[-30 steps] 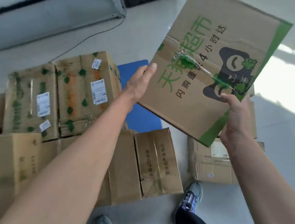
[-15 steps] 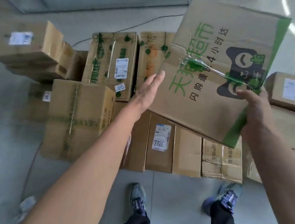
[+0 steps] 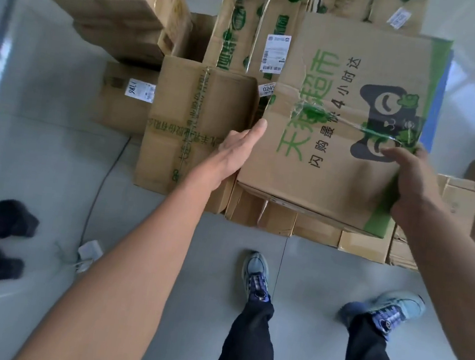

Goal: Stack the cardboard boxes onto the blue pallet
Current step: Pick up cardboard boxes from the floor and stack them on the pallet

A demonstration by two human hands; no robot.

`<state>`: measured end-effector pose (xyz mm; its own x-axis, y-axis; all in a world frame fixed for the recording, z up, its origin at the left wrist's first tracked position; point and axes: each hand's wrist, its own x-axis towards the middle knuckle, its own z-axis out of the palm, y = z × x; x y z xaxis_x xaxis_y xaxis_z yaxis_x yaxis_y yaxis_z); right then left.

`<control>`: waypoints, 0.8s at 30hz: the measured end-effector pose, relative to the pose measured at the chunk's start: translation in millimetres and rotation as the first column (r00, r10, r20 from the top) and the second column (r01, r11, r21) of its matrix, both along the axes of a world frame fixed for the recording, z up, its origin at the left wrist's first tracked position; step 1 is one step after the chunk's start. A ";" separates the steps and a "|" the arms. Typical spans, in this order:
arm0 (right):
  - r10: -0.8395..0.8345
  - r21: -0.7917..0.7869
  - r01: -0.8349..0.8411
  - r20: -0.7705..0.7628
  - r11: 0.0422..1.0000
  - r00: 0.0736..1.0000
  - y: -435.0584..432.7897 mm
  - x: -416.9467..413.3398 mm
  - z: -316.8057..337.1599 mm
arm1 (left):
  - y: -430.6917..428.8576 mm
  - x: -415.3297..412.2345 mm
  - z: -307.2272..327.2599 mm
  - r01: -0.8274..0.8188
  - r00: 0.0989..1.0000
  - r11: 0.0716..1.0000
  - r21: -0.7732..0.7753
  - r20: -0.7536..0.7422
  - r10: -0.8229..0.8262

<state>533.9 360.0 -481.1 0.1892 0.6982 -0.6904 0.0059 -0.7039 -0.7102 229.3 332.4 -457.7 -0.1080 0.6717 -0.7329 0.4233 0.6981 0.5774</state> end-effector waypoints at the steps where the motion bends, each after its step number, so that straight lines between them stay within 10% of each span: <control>1: 0.018 -0.009 -0.018 0.006 1.000 1.000 -3.5 -3.6 -1.2 | -6.3 -3.0 -1.3 -0.008 1.000 1.000 -0.022 -0.009 0.008; 24: 0.036 0.038 -0.035 -0.028 0.999 0.999 -60.1 -46.5 -40.7 | -81.8 -35.1 -31.7 -0.054 0.996 0.997 -0.057 -0.079 0.049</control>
